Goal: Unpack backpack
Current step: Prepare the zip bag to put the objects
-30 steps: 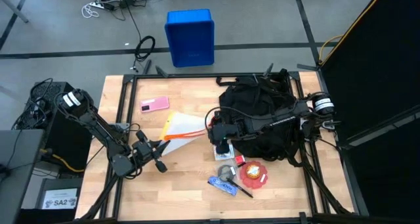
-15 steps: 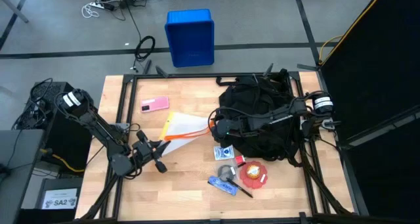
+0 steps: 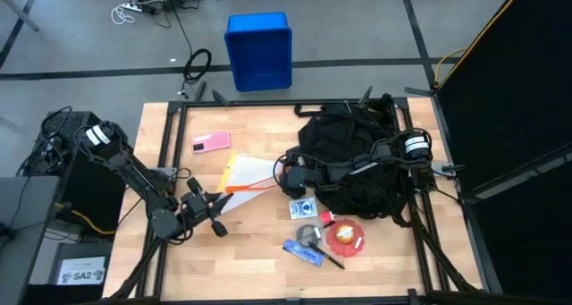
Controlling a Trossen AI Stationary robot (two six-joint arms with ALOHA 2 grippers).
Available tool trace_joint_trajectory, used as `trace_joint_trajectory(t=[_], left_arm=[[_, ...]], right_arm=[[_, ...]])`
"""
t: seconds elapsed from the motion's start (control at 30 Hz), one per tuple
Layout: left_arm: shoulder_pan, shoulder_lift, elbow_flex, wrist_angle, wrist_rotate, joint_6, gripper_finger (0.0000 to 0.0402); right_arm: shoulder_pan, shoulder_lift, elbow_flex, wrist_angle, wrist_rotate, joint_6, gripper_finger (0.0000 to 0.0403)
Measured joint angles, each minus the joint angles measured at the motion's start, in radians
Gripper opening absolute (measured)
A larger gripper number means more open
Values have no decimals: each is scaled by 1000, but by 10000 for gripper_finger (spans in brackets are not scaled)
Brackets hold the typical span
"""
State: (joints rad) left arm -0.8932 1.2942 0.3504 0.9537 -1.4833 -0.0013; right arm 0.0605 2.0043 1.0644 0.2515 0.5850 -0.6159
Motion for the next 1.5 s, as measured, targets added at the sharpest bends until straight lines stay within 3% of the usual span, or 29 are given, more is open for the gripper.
trace_joint_trajectory(t=[0.1,0.33,0.57,0.83,1.3,1.5], left_arm=[[0,0,0,-1,4,1,0],[0,0,0,-2,3,3,0],[-7,0,0,57,-12,69,0],[-49,0,0,142,-62,162,0],[-51,-1,0,264,-66,259,0],[-53,-1,-15,197,-18,152,0]], right_arm=[[0,0,23,-23,3,0,155],[6,0,90,-170,2,90,12],[79,-9,221,-465,60,209,1],[213,-89,463,-798,110,294,0],[311,-168,824,-974,97,335,0],[311,-168,849,-1156,7,542,0]])
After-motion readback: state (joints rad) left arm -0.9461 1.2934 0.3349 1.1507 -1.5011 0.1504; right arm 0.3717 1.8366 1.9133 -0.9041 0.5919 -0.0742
